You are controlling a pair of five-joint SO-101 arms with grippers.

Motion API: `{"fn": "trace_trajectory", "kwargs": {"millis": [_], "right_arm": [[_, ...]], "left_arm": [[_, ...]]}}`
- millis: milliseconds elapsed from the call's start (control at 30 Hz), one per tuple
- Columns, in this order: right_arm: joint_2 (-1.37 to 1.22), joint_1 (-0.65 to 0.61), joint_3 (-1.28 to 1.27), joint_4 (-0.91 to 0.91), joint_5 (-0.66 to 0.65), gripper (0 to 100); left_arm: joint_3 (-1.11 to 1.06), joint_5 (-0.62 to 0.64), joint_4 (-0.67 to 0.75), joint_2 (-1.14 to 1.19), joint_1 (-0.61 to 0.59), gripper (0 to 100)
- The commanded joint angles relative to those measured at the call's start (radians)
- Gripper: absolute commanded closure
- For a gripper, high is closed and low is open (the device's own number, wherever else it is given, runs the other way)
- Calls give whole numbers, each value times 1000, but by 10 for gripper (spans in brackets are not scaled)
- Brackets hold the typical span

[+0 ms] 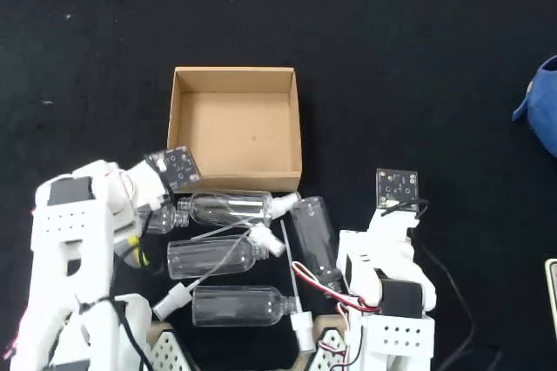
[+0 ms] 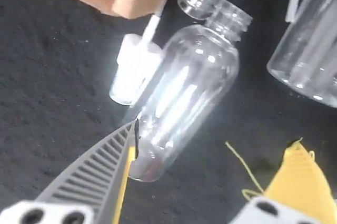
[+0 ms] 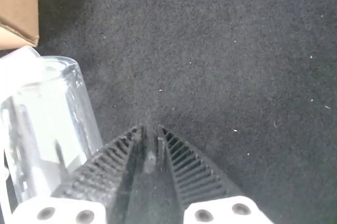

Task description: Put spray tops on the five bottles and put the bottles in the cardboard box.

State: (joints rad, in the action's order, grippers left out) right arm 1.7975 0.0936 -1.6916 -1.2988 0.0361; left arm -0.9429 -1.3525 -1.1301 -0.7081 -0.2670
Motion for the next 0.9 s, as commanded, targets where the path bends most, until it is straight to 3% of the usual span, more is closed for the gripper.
{"fn": "trace_trajectory", "kwargs": {"millis": [0,233,333,533,700,867], "right_arm": [[97,6,8,-6,2,987],[97,6,8,-6,2,987],[97,6,8,-6,2,987],[97,6,8,-6,2,987],[97,6,8,-6,2,987],[97,6,8,-6,2,987]], "left_arm": [[142,17,12,83,13,694],[177,17,18,252,16,694],[173,20,87,311,12,694],[166,222,236,370,1,694],[166,230,166,367,-1,694],[166,118,83,367,4,695]]}}
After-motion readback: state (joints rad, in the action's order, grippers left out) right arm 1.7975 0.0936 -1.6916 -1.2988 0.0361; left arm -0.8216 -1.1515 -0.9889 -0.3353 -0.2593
